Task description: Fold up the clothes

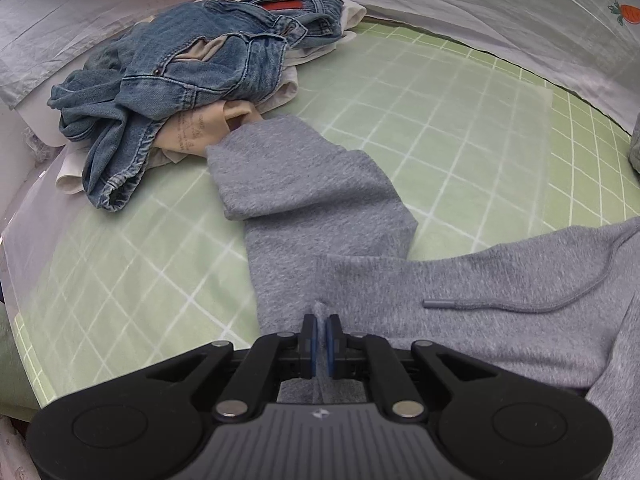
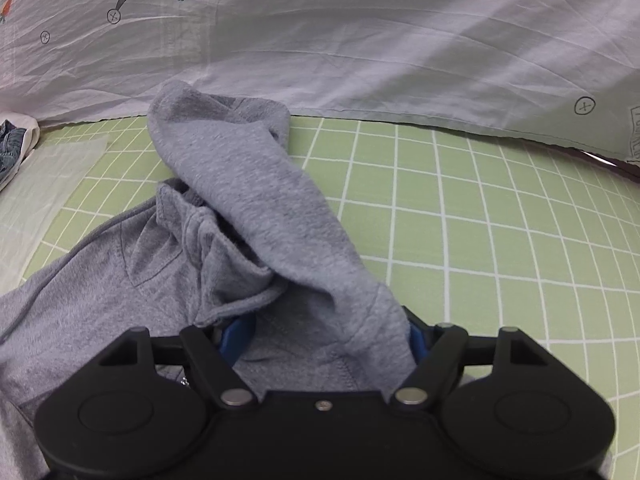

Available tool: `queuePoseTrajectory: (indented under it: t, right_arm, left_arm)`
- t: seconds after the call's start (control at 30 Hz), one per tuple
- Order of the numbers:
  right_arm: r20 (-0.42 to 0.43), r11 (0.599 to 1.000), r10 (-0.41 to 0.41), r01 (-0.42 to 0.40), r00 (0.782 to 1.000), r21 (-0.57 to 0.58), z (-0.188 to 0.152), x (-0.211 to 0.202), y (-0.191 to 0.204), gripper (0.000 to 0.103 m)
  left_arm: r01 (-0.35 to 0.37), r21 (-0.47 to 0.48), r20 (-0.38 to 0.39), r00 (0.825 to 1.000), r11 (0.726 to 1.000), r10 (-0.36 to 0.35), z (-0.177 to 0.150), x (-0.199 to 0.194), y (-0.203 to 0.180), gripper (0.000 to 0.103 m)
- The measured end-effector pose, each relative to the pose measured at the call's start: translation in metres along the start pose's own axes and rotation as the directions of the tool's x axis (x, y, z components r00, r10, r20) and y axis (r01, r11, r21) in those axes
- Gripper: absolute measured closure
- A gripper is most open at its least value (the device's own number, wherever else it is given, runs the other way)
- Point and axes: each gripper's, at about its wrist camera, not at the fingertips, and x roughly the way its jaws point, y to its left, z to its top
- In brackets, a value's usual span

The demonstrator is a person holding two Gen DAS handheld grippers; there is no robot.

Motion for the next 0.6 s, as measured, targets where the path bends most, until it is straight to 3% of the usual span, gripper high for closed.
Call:
queuePoseTrajectory:
  t: [0.07,0.13,0.2,0.27,0.33,0.5,0.6]
  right_arm:
    - [0.024,1.000,0.002,-0.002,1.000,0.011,0.004,-0.009,-0.003,0.026]
    - [0.051,1.000,0.002,-0.003,0.999,0.018,0.008,-0.018,-0.005,0.023]
    - [0.078,1.000,0.001,-0.003,0.997,0.026,0.013,-0.027,-0.007,0.022]
    - [0.099,1.000,0.006,-0.008,0.995,0.026,0.018,-0.033,-0.007,0.022]
    - [0.108,1.000,0.020,-0.020,0.994,0.005,0.025,-0.031,-0.001,0.022]
    - [0.124,0.997,0.047,-0.038,0.991,-0.073,0.040,-0.031,0.020,0.022]
    - [0.123,0.992,0.030,-0.015,0.992,-0.124,0.045,-0.039,0.029,0.022]
  left_arm:
    - [0.015,-0.027,0.001,1.000,1.000,-0.015,0.005,-0.004,-0.001,0.076]
    - [0.037,-0.069,0.010,0.999,0.997,-0.037,0.010,-0.008,-0.003,0.039]
    - [0.054,-0.096,0.032,0.998,0.994,-0.051,0.014,-0.012,-0.011,0.025]
    - [0.074,-0.104,0.045,0.997,0.992,-0.069,0.017,-0.015,-0.024,0.025]
    - [0.091,-0.080,0.027,0.996,0.993,-0.089,0.016,-0.013,-0.041,0.018]
    - [0.126,-0.057,-0.021,0.992,0.990,-0.128,-0.001,0.010,-0.082,0.017]
    - [0.092,-0.031,0.015,0.996,0.995,-0.091,-0.013,0.010,-0.098,0.011]
